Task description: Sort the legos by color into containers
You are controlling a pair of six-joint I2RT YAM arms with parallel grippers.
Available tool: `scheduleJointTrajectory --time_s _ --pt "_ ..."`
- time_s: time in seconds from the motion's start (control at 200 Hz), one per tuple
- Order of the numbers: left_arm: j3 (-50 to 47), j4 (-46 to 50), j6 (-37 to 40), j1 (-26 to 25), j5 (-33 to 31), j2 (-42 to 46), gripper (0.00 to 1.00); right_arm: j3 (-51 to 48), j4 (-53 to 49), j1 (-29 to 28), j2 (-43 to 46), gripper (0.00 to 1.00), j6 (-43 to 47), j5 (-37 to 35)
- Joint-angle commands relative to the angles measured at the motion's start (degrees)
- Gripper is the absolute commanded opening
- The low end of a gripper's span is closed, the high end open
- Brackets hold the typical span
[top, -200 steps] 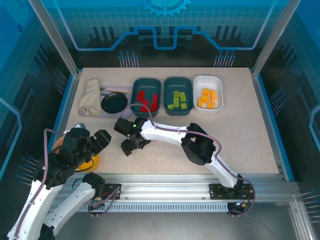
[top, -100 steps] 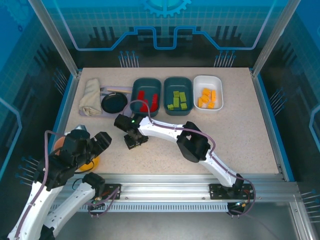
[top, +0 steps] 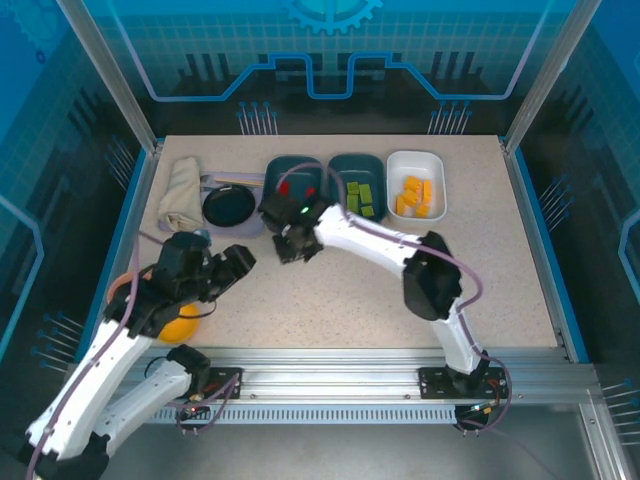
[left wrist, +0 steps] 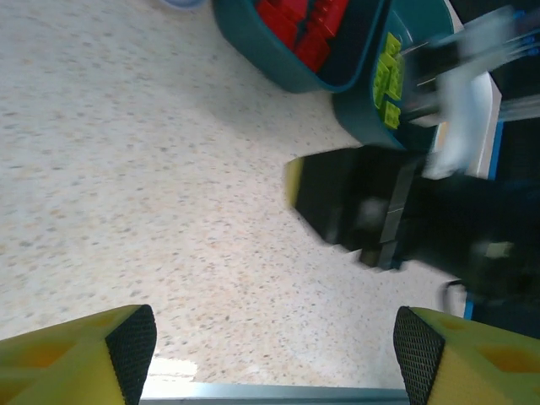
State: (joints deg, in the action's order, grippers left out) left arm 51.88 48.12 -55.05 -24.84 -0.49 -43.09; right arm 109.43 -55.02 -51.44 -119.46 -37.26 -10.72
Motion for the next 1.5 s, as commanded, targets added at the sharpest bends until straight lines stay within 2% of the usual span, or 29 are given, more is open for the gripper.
scheduleJointTrajectory --time_s 0.0,0.145,0.34,0.625,0.91,1.175,1.345,1.495 --pt "3.0 -10.4 2.1 -0.9 4.3 -6.5 0.79 -2.1 1.4 7.5 4.2 0.33 1.0 -1.4" --pt "7.3 -16.8 2.2 -1.0 6.6 -16.7 0.79 0.7 3.1 16.2 1.8 0.32 1.3 1.7" --pt "16.5 -20.0 4.7 -1.4 9.0 -30.2 0.79 12.6 1.9 24.2 -9.5 0.32 0.4 8.3" --pt "28.7 -21.1 7.7 -1.4 8.7 -42.8 0.79 29.1 -2.7 28.0 -24.2 0.32 -2.1 13.0" --pt "32.8 -21.0 8.5 -1.4 9.2 -47.6 0.79 32.5 -2.8 28.8 -29.0 0.37 -4.9 16.3" --pt "33.1 -19.8 9.1 -1.4 9.1 -47.0 0.79 32.7 -2.7 28.8 -27.0 0.58 -5.2 16.8" --pt "32.1 -17.8 9.2 -1.5 8.1 -44.7 0.79 30.6 -2.9 28.8 -21.1 0.57 -5.2 15.7" --pt "31.0 -13.5 9.3 -1.7 6.4 -41.8 0.79 19.8 0.3 28.5 -9.2 0.56 -4.4 12.7"
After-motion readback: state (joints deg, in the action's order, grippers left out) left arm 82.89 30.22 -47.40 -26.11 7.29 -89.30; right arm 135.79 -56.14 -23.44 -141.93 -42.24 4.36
